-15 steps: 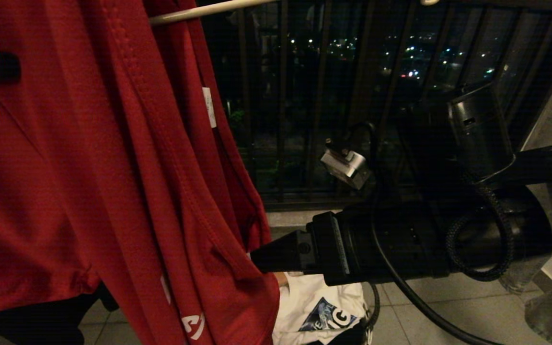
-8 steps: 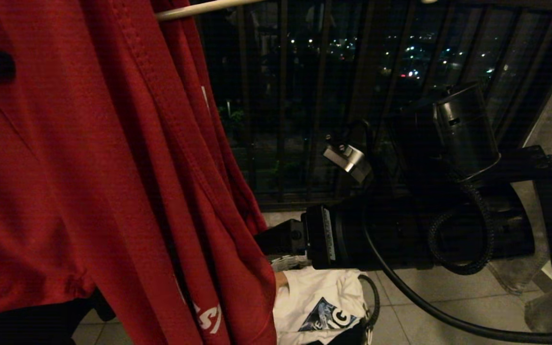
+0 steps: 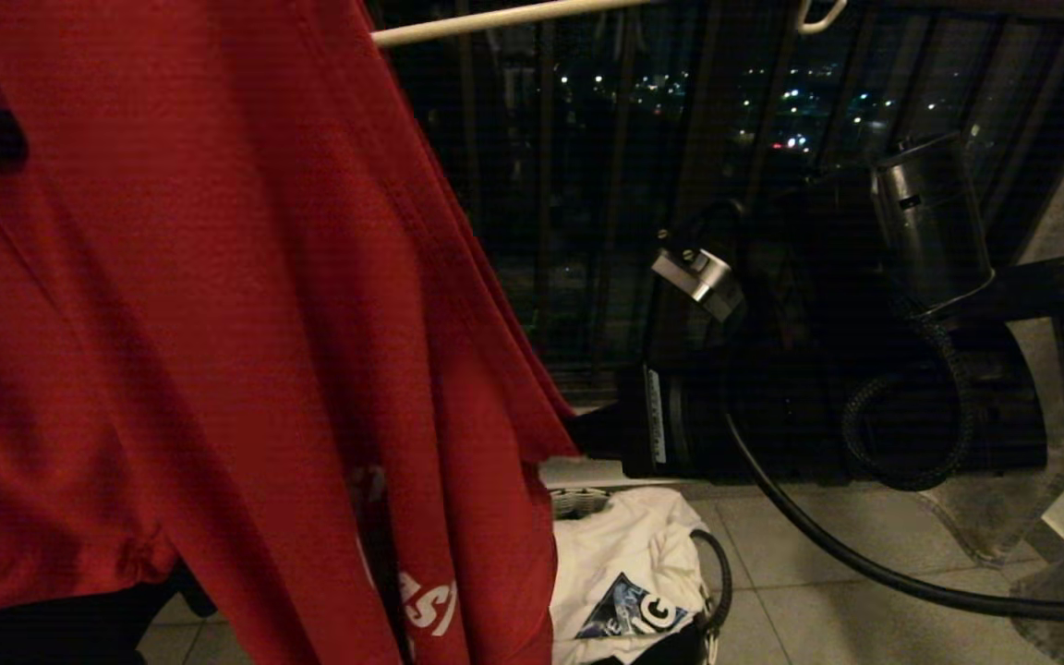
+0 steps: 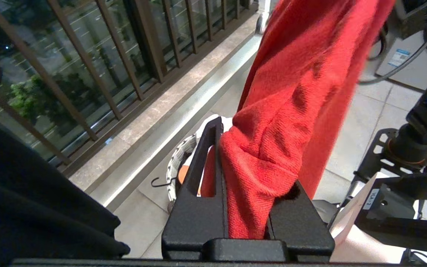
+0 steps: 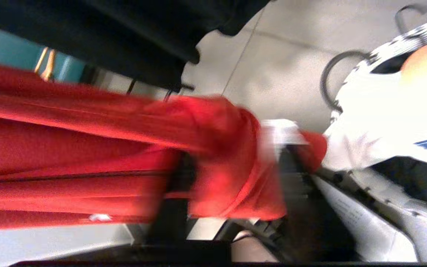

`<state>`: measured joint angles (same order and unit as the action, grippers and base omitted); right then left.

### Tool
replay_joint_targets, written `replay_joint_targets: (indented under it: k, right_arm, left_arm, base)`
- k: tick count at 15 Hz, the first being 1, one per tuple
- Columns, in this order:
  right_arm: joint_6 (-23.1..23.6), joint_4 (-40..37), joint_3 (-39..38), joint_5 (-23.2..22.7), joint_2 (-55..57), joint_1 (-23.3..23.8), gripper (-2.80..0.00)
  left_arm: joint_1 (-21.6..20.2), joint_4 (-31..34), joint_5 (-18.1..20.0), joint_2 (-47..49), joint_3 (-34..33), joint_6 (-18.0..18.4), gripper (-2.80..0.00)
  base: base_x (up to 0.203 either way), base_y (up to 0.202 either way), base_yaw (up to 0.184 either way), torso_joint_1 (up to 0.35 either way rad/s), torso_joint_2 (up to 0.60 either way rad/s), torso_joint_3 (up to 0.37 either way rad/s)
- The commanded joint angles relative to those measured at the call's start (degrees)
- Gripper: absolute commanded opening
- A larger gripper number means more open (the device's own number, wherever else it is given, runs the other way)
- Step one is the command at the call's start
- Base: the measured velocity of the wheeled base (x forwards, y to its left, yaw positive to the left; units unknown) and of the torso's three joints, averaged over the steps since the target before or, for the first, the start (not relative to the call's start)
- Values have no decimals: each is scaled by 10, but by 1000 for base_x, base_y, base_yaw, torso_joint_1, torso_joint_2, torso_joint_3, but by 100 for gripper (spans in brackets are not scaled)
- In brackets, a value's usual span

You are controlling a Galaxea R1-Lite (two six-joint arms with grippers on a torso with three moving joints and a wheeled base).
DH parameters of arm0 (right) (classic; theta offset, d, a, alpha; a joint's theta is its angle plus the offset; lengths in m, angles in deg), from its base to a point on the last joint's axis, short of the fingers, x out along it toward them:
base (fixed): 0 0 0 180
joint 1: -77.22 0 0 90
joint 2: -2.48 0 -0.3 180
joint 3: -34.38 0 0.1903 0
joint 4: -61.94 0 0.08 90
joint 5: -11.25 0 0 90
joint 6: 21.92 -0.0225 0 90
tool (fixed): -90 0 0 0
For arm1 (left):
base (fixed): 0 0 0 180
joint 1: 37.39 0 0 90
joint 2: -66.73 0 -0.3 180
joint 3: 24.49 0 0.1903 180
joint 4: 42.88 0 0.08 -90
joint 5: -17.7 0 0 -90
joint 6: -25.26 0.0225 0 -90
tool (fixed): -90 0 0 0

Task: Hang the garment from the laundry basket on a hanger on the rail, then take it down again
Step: Hang the clothes on the clothes rack

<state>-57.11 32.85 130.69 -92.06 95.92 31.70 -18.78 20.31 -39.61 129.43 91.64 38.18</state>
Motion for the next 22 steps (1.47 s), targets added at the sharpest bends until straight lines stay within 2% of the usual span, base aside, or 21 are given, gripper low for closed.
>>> replay_joint_targets:
  k: [1, 12, 18, 22]
  right_arm:
    - [-1, -2, 5, 1, -3, 15, -280]
    - [31, -3, 50, -1, 3, 156, -280]
    - [33, -3, 70, -2, 3, 202, -280]
    - [34, -4, 74, -3, 3, 208, -280]
  left_arm:
    - [0, 3, 0, -3, -3, 1, -280]
    - [-1, 2, -12, -29, -47, -1, -280]
    - [-1, 1, -13, -26, -67, 0, -280]
    - [-1, 1, -29, -27, -86, 10, -280]
  base:
    - [0, 0, 0, 0, 0, 0]
    - [0, 0, 0, 0, 0, 0]
    - [0, 0, 0, 0, 0, 0]
    - [0, 0, 0, 0, 0, 0]
